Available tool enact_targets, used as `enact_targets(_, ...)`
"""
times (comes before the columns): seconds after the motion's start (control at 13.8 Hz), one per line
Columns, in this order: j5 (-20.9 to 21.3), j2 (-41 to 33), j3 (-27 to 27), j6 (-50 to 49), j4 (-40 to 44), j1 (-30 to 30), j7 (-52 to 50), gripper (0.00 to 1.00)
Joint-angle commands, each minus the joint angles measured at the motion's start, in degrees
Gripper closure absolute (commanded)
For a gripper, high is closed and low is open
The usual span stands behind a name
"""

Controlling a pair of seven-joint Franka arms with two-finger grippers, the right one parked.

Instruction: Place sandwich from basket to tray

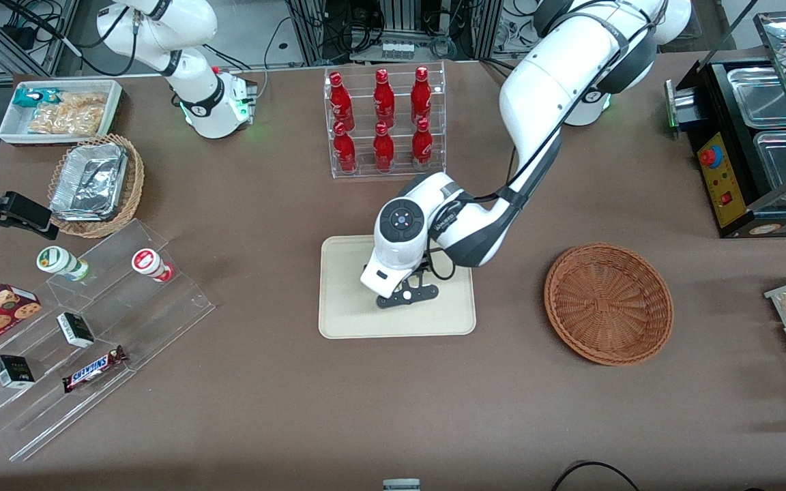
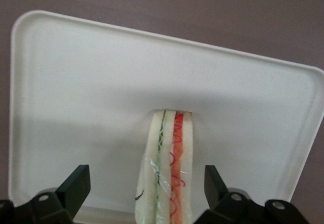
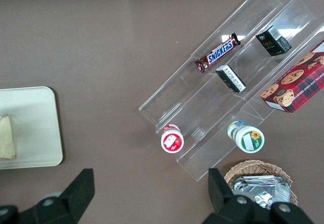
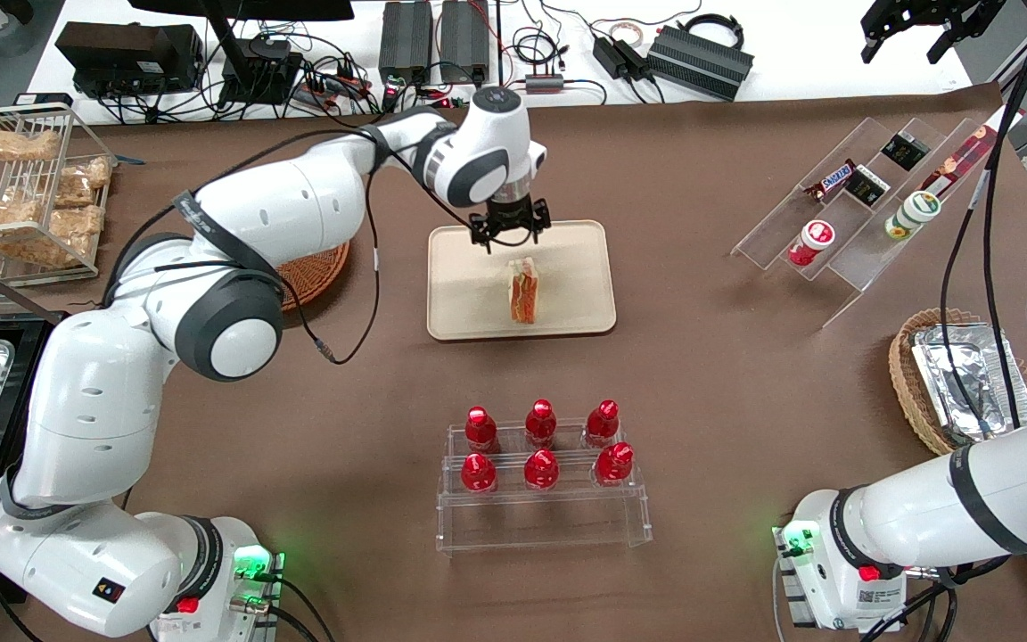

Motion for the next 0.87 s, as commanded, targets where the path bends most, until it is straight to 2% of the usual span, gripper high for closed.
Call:
enact_targets(0.0,0.3,-7.1,-0.2,-5.9,-1.4,4.4,0.2,0.0)
enact_targets(0.15,0.9,-12.1,-0.2,-10.3,-4.5,8.8,2.2,0.0)
enact_targets(0.36,0.3,-20.9,-0.2,-24.6,-7.5,18.2,22.4,0.0)
enact_targets(0.51,-0.3,-25.4,-0.3,-30.1,-7.4,24.5,30.9,0.0)
enact_targets(0.65,-3.1,-28.9,-0.3,-33.7,-7.5,30.2,38.4,0.0)
enact_targets(0.8,-3.4,-32.4,-0.1,-38.0,-7.6,33.3,41.9,0.0)
